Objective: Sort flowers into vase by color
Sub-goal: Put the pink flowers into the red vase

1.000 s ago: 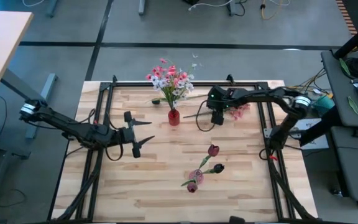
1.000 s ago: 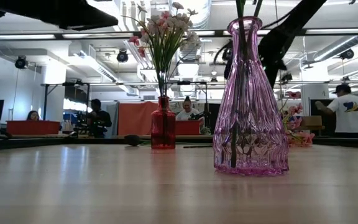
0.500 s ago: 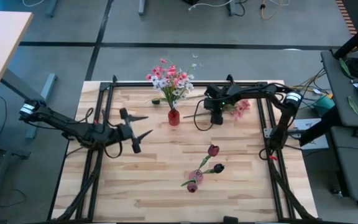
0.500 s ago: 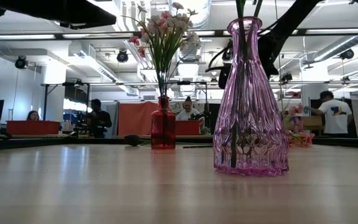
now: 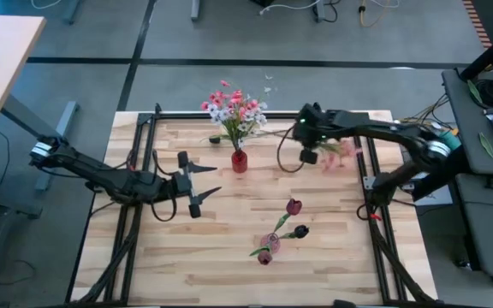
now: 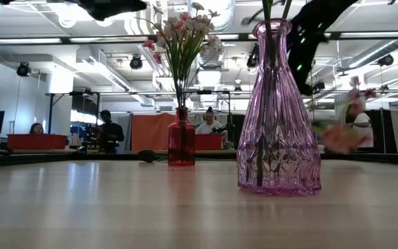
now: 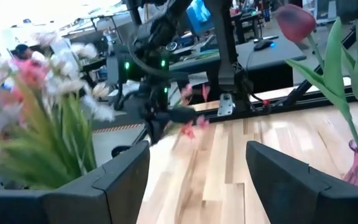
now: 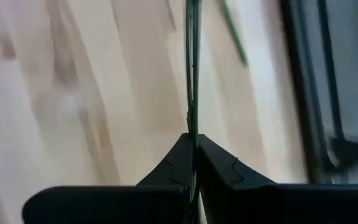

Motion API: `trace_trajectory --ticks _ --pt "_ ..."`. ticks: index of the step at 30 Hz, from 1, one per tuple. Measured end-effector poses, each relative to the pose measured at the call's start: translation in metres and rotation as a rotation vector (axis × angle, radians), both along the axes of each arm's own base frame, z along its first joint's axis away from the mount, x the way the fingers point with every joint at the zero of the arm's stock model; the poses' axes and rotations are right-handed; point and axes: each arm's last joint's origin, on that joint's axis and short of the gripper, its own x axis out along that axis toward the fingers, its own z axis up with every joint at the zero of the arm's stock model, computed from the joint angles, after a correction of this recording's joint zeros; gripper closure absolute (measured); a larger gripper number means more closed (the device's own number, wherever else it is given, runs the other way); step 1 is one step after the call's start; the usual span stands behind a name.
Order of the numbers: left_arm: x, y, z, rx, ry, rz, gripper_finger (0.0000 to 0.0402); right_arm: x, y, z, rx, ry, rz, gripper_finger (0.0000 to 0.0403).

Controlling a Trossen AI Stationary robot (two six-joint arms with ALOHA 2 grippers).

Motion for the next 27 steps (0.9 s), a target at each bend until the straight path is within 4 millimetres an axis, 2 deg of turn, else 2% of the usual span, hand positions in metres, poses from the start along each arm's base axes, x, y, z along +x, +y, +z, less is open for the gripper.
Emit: trace_trajectory --ticks 2,7,14,20,27 --pt "0.007 -0.003 0.005 0.018 0.004 -0.003 0.0151 -0.010 0.005 0.021 -0.046 -0.055 -0.035 0.0394" --pt "0.025 -0.010 0.018 0.066 0.034 -0.029 0.0151 -0.036 0.023 0.084 -0.172 -0.337 -0.097 0.0394" --pt "0.045 -0.018 0.040 0.147 0.080 -0.078 0.0151 -0.063 0.055 0.141 -0.299 -0.665 -0.068 0.0394" --pt "0.061 -0.024 0.076 0.317 0.168 -0.093 0.0151 -0.060 0.086 0.175 -0.228 -0.859 0.108 0.0394" --pt "0.078 -0.028 0.134 0.538 0.266 -0.114 0.0151 -0.040 0.122 0.196 -0.094 -0.809 0.263 0.0394"
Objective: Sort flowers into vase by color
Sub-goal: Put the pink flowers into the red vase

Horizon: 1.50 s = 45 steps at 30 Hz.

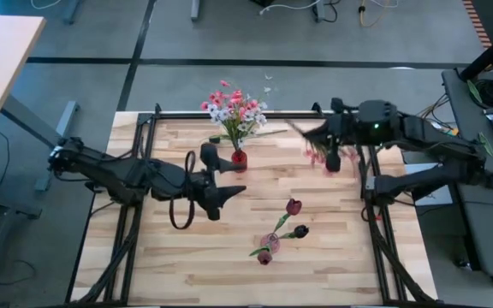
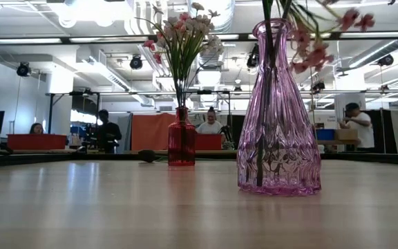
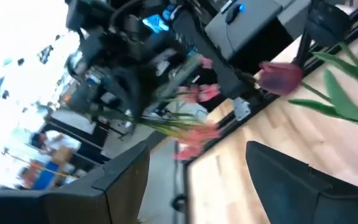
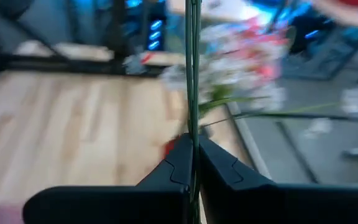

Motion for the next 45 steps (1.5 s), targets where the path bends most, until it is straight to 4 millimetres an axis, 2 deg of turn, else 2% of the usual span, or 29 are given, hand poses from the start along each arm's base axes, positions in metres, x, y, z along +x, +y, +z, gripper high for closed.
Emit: trace_trajectory --ticks 4,8,16,21,27,31,37,45 --pt "0.022 -0.002 0.016 0.111 0.063 -0.004 0.0153 0.021 0.014 -0.001 0.037 0.121 0.064 0.0394" --pt "0.047 -0.006 0.015 0.176 0.169 -0.015 0.0160 0.040 0.020 -0.006 0.055 0.267 0.036 0.0394" --pt "0.080 -0.006 0.010 0.180 0.315 0.017 0.0176 0.064 0.024 -0.017 0.114 0.489 0.025 0.0394" --pt "0.101 0.006 0.001 0.191 0.388 0.141 0.0177 0.075 0.026 -0.021 0.133 0.591 0.014 0.0394" --pt "0.121 0.016 -0.013 0.173 0.480 0.177 0.0177 0.083 0.030 -0.019 0.132 0.622 0.027 0.0394" --pt "0.127 0.025 -0.017 0.161 0.514 0.207 0.0177 0.084 0.031 -0.014 0.117 0.606 0.043 0.0394" --pt "0.124 0.037 -0.007 0.133 0.500 0.245 0.0181 0.082 0.032 -0.004 0.102 0.577 0.058 0.0394" --pt "0.120 0.048 -0.003 0.110 0.525 0.226 0.0215 0.080 0.032 -0.002 0.101 0.579 0.058 0.0394"
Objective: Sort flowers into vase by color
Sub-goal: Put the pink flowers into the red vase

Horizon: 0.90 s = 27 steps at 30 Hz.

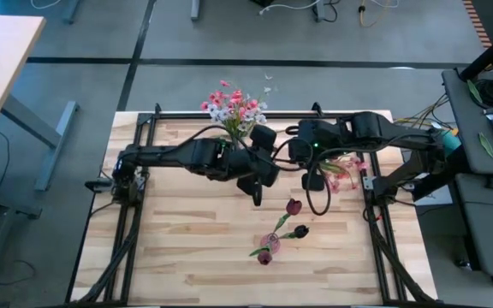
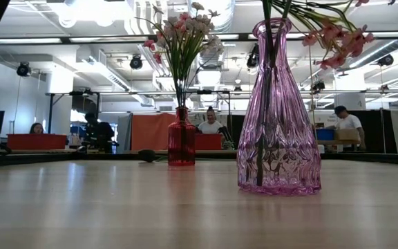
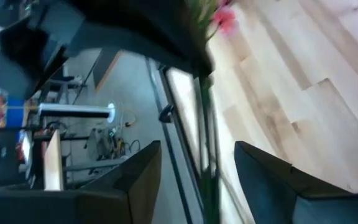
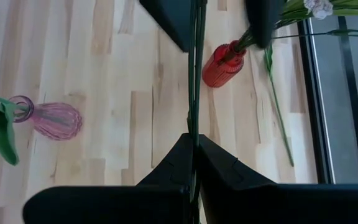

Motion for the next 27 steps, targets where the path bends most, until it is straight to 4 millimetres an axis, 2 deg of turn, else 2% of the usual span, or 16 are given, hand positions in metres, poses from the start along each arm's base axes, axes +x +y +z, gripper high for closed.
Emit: trace_trajectory --ticks 7,16,22,27 --pt "0.000 0.000 -0.002 -0.019 0.013 -0.028 0.0267 0.001 0.000 -0.001 -0.008 0.005 0.012 0.0394" --pt "0.001 0.000 -0.003 -0.035 0.009 -0.012 0.0391 0.002 0.000 -0.002 -0.021 0.004 0.020 0.0394" --pt "0.002 0.000 -0.009 -0.051 0.017 0.002 0.0398 0.002 0.000 -0.002 -0.016 0.006 0.010 0.0390" --pt "0.003 -0.002 -0.020 -0.110 0.042 0.004 0.0399 -0.001 0.000 0.001 -0.018 -0.005 0.022 0.0358"
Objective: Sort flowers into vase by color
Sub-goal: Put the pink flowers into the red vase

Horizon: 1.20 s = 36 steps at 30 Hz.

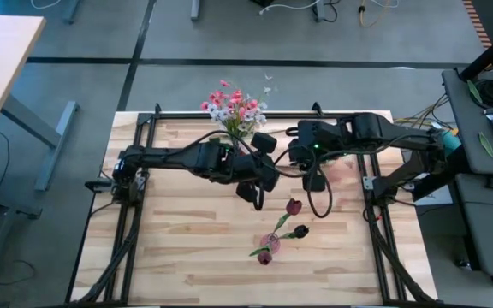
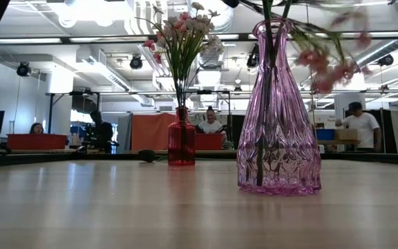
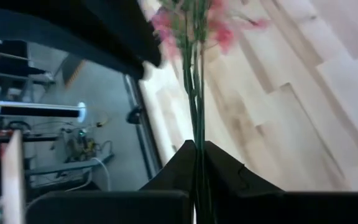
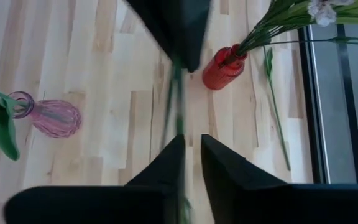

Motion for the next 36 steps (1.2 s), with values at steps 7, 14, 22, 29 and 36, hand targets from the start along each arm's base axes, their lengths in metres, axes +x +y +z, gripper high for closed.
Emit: trace_trajectory --ticks 7,14,22,29,36 --pt "-0.003 -0.008 -0.003 -0.065 -0.027 0.059 0.0400 -0.008 0.000 0.012 -0.018 -0.018 0.020 0.0273" --pt "-0.042 -0.017 0.038 -0.100 -0.175 0.096 0.0401 -0.028 0.000 0.054 -0.068 -0.194 0.076 0.0211" --pt "-0.095 -0.018 0.046 -0.230 -0.386 0.054 0.0401 -0.068 0.000 0.120 -0.101 -0.546 0.090 0.0194" --pt "-0.138 -0.021 0.014 -0.319 -0.560 -0.014 0.0401 -0.078 0.002 0.135 -0.070 -0.651 0.154 0.0193" --pt "-0.180 -0.014 -0.010 -0.416 -0.825 -0.127 0.0402 -0.067 0.002 0.126 -0.132 -0.606 0.203 0.0193"
